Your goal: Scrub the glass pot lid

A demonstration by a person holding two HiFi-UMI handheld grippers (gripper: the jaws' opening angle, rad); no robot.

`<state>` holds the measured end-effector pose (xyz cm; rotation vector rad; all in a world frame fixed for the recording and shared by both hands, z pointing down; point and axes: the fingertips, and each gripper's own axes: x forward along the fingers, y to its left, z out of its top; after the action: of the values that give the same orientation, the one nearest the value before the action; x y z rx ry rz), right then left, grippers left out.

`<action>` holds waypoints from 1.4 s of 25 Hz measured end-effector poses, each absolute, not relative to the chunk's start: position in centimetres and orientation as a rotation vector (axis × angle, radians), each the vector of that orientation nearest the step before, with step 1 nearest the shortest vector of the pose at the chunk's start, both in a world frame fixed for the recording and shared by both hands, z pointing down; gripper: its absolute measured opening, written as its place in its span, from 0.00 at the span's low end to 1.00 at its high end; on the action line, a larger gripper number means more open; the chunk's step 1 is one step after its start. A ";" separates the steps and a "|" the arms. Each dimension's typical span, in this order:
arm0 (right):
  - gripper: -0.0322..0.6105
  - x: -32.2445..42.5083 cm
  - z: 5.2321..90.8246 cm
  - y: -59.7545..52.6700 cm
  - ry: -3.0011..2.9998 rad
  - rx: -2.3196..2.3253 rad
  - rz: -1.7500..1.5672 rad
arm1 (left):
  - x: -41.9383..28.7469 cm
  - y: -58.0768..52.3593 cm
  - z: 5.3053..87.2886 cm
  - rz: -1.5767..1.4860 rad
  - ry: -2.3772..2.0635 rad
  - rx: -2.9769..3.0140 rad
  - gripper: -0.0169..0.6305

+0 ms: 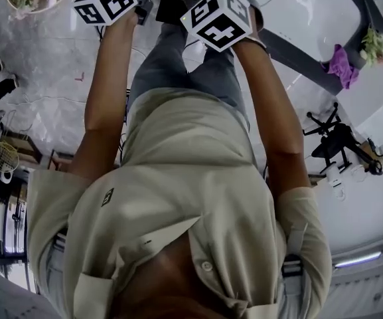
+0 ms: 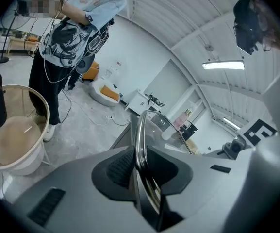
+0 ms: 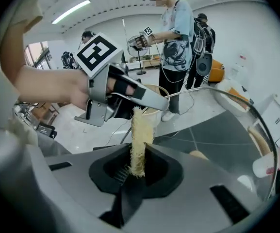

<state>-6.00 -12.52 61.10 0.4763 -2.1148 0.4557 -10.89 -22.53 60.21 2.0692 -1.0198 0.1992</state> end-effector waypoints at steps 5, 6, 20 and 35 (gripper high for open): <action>0.12 -5.1 61.8 -12.1 -2.077 0.485 0.471 | -11.0 -22.9 59.9 0.190 -0.997 2.104 0.16; 0.12 -4.6 62.0 -12.1 -2.067 0.492 0.476 | -11.1 -22.8 60.1 0.194 -0.993 2.101 0.16; 0.12 4.6 62.9 -13.2 -1.958 0.711 0.540 | -11.2 -22.2 60.5 0.210 -0.984 2.091 0.16; 0.12 15.2 58.9 -16.1 -1.790 1.156 0.532 | -10.4 -21.6 60.3 0.239 -0.983 2.070 0.17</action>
<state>15.19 -16.15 58.93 1.1558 -1.7901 0.5323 -10.43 -21.65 60.35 2.0697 -0.9832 0.2388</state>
